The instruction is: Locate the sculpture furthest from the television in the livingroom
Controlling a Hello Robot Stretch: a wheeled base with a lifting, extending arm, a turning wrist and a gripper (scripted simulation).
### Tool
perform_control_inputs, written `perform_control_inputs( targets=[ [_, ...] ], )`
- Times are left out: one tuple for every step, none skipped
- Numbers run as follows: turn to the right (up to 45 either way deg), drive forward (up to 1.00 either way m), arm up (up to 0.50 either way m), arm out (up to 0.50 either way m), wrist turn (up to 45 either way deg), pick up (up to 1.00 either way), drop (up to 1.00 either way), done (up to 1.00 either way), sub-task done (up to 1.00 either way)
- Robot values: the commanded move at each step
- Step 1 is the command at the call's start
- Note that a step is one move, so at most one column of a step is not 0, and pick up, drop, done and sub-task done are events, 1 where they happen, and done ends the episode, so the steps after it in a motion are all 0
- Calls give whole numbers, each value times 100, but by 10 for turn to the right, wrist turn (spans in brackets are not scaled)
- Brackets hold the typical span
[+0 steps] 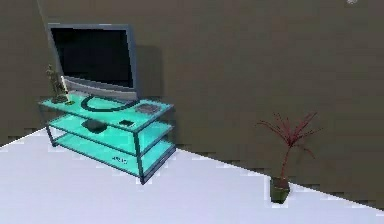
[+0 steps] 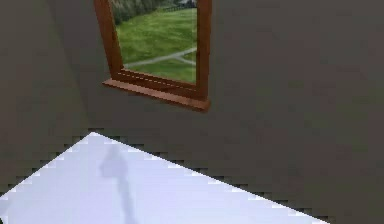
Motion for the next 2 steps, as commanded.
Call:
perform_control_inputs(
  targets=[
    [-30,0,0,0,0,0,0,0,0],
    [0,100,0,0,0,0,0,0,0]
  ],
)
